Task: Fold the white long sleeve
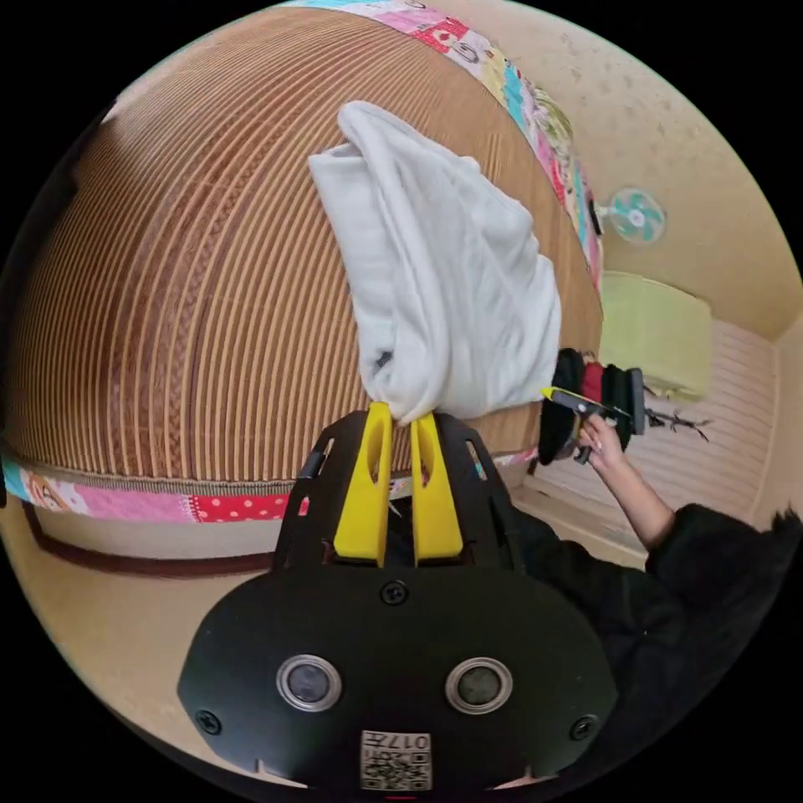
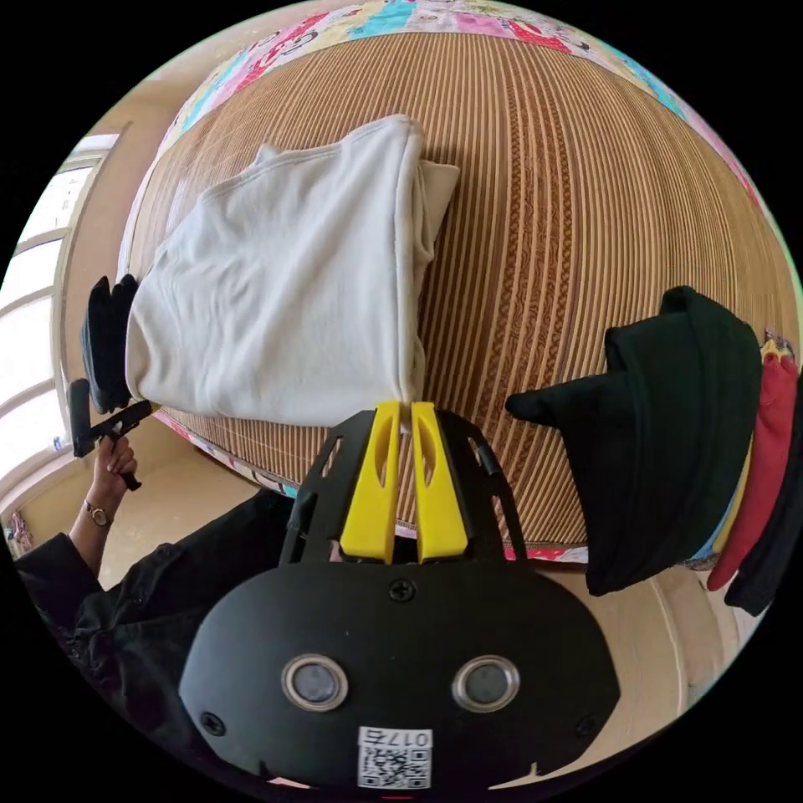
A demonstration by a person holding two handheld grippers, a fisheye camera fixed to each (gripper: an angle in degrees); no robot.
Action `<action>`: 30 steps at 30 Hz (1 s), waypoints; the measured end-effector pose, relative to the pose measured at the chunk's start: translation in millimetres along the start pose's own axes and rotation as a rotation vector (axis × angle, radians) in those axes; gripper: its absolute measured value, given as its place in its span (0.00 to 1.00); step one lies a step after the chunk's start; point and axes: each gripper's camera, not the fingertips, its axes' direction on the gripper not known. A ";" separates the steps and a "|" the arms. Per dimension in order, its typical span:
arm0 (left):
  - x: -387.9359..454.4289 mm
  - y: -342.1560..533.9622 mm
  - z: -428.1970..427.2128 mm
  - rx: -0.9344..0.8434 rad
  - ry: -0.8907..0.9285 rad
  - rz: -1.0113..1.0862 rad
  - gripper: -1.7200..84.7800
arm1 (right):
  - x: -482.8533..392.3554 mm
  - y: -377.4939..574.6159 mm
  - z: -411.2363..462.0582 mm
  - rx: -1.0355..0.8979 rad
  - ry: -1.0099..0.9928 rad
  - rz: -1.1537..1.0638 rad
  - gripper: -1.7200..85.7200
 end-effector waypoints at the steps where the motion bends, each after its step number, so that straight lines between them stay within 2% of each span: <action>1: 1.3 0.0 -6.7 -0.020 0.049 0.066 0.07 | -1.0 1.7 -7.2 0.018 0.024 -0.001 0.05; 3: 13.5 9.6 -38.5 -0.099 0.105 0.310 0.06 | -1.7 10.7 -32.0 0.076 0.098 0.016 0.05; 5: 21.4 20.6 -49.9 -0.177 -0.007 0.424 0.06 | -0.2 15.9 -32.7 0.064 0.123 0.027 0.05; 7: 16.6 28.5 -44.2 -0.229 -0.094 0.427 0.06 | 2.0 19.0 -13.5 -0.005 0.103 0.034 0.05; 10: -24.4 43.0 -22.3 -0.214 -0.082 0.209 0.11 | -2.5 25.6 19.0 -0.107 0.191 0.078 0.05; 11: -47.9 53.6 -18.8 -0.159 -0.032 0.069 0.15 | -3.6 27.9 20.7 -0.113 0.267 0.162 0.05; 12: -72.0 68.7 -18.9 -0.078 0.049 -0.078 0.20 | -8.4 30.6 15.4 -0.083 0.302 0.217 0.05; 13: -83.1 78.0 -19.5 -0.029 0.094 -0.151 0.21 | -13.1 32.0 10.3 -0.047 0.301 0.228 0.05; 15: -108.6 113.6 -18.6 0.147 0.280 -0.318 0.23 | -46.9 33.2 -15.3 0.142 0.232 0.166 0.05; 17: -108.0 125.7 -11.1 0.193 0.345 -0.329 0.24 | -81.3 24.5 -25.9 0.232 0.133 0.045 0.05; 20: -92.7 120.7 10.0 0.159 0.338 -0.285 0.24 | -141.9 -3.5 -23.0 0.296 -0.039 -0.169 0.05; 23: -93.8 112.5 33.1 0.177 0.370 -0.355 0.22 | -190.9 -42.0 10.8 0.285 -0.088 -0.338 0.04; 26: -107.3 126.8 43.2 0.358 0.515 -0.589 0.14 | -212.5 -88.3 81.4 0.142 0.013 -0.389 0.03; 27: -106.7 135.9 45.0 0.439 0.562 -0.660 0.12 | -211.7 -94.0 92.4 0.177 0.017 -0.446 0.03; 29: -100.1 140.9 49.5 0.524 0.652 -0.669 0.10 | -203.5 -97.6 94.5 0.227 -0.010 -0.496 0.03; 30: -94.6 139.4 51.8 0.559 0.713 -0.652 0.09 | -193.7 -103.6 93.7 0.198 -0.065 -0.451 0.03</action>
